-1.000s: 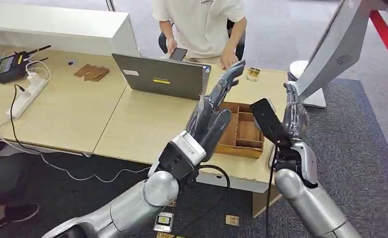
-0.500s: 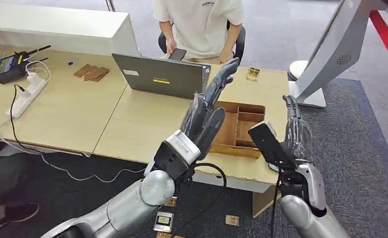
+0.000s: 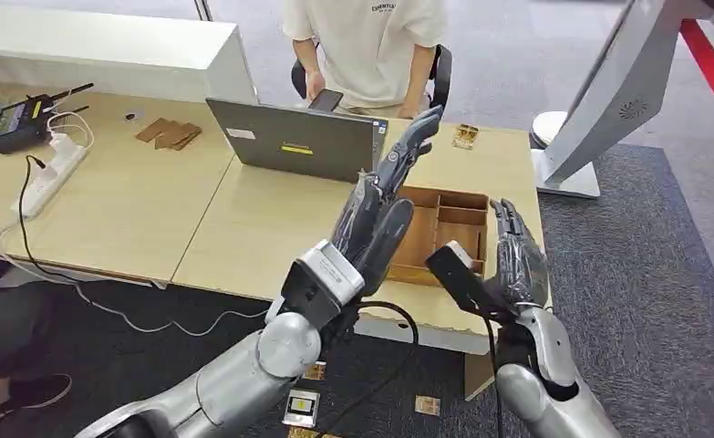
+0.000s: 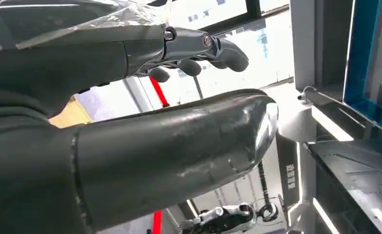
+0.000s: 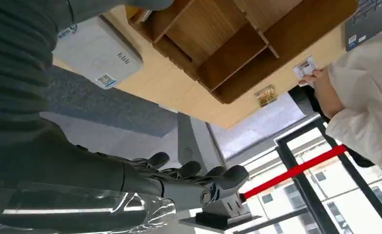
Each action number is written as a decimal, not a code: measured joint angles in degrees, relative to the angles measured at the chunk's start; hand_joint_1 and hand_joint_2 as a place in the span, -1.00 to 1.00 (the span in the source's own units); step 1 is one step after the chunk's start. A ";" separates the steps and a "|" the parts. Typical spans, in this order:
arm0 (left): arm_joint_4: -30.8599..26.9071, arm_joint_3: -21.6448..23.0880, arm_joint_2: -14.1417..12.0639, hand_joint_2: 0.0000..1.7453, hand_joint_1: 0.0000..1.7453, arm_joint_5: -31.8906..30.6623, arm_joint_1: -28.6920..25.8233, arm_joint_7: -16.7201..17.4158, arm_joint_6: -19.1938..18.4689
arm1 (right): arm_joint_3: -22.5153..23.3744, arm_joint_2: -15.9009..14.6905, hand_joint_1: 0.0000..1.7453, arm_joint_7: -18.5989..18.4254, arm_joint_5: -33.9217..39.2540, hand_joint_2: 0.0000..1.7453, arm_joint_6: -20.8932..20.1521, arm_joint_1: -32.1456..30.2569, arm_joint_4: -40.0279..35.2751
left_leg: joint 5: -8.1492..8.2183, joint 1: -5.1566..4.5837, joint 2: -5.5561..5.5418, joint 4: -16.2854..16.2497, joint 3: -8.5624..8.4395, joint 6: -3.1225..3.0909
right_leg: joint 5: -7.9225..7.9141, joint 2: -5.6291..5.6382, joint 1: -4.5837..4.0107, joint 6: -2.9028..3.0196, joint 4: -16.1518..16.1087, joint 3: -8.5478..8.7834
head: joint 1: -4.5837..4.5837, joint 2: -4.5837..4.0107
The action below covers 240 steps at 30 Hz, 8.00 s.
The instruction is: Pass the card to the sensor for recognition and then transmit it.
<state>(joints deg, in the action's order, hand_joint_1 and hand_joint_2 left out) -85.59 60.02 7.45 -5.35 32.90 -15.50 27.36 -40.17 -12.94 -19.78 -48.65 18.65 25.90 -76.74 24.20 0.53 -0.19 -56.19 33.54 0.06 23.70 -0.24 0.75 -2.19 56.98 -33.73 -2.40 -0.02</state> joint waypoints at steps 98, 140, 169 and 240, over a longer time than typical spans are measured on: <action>0.17 0.50 0.00 -1.00 -1.00 1.57 -0.56 -2.64 -0.76 | -5.51 7.04 -1.00 1.88 -18.69 1.00 4.92 8.78 33.51 | 0.00 0.00 0.01 0.00 -0.01 0.00 | 0.00 0.00 0.00 0.00 0.00 -0.01 | 0.00 0.00; 0.17 0.66 0.02 -1.00 -1.00 1.18 -0.48 -2.10 -1.51 | -5.62 7.65 -1.00 2.38 -16.42 1.00 6.38 8.45 35.19 | 0.00 0.00 0.01 0.00 -0.01 0.00 | 0.00 0.01 0.00 0.00 0.00 -0.01 | 0.00 0.00; 0.30 1.31 0.02 -1.00 -1.00 1.18 -0.13 -1.55 -2.08 | -6.51 8.92 1.00 3.91 -16.18 1.00 3.45 8.53 36.55 | 0.00 0.00 0.01 0.00 -0.01 0.00 | 0.00 0.00 0.00 0.00 0.00 -0.01 | 0.00 0.00; 6.32 4.50 4.35 -1.00 -1.00 6.97 1.97 -9.03 -6.19 | -5.99 9.72 1.00 0.94 -17.33 1.00 -3.28 28.66 26.31 | -0.04 -0.01 0.02 0.00 0.00 0.01 | -0.02 0.02 0.01 0.00 0.01 0.00 | 0.00 0.00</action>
<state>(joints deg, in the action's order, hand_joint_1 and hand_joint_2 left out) -79.28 64.52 11.80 1.62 34.86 -24.52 21.18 -46.16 -3.21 -18.84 -65.99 15.37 54.56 -50.43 24.16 0.52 -0.16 -56.19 33.53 0.07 23.68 -0.22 0.76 -2.20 56.99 -33.73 -2.40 -0.02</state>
